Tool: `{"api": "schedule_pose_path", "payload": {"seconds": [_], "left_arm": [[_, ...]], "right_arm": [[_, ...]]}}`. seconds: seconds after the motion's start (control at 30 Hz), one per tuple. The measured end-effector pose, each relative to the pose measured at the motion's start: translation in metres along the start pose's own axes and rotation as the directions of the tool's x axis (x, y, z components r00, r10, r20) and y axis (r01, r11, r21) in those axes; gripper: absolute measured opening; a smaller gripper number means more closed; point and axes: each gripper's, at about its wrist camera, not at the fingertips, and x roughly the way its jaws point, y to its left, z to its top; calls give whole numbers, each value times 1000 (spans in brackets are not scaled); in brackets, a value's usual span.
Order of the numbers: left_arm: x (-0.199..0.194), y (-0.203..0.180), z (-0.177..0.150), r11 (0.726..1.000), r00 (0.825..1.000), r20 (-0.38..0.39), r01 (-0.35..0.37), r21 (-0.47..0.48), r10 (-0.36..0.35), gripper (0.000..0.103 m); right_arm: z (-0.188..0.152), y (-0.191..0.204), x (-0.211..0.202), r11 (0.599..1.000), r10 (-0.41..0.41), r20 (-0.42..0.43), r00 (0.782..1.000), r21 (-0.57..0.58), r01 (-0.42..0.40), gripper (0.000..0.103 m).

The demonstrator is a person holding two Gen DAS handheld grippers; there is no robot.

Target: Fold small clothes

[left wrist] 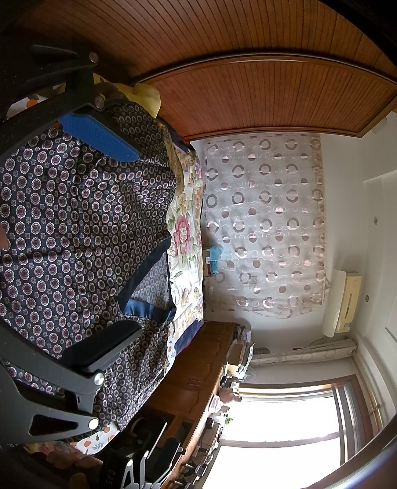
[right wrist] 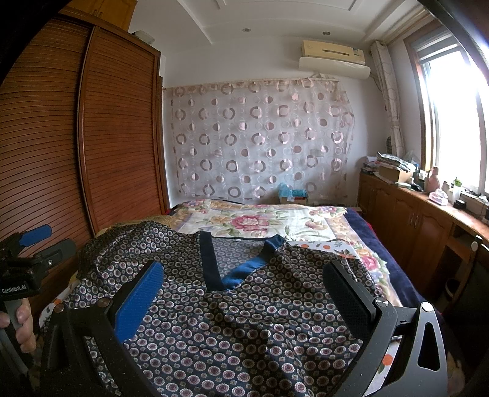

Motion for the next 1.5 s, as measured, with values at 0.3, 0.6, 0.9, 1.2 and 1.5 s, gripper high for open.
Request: {"api": "schedule_pose_path", "payload": {"seconds": [0.3,0.6,0.9,1.2,1.5], "left_arm": [[-3,1,5,1000,1000,1,-1,-1,1,103],[-3,3,5,1000,1000,-12,-6,-2,6,103],[7,15,-10,999,998,-50,-33,-17,32,103],[23,36,-23,997,993,-101,-64,-34,60,103],[49,80,-40,995,980,-176,-97,-22,92,103]], "right_arm": [[0,1,1,1000,1,2,1000,0,-1,103],[-4,1,5,1000,18,-9,1000,0,-18,103],[-8,9,21,997,73,-52,996,-19,-74,103],[-8,10,40,992,113,-99,989,-42,-117,103],[-3,10,65,985,145,-161,976,-66,-157,103]]}}
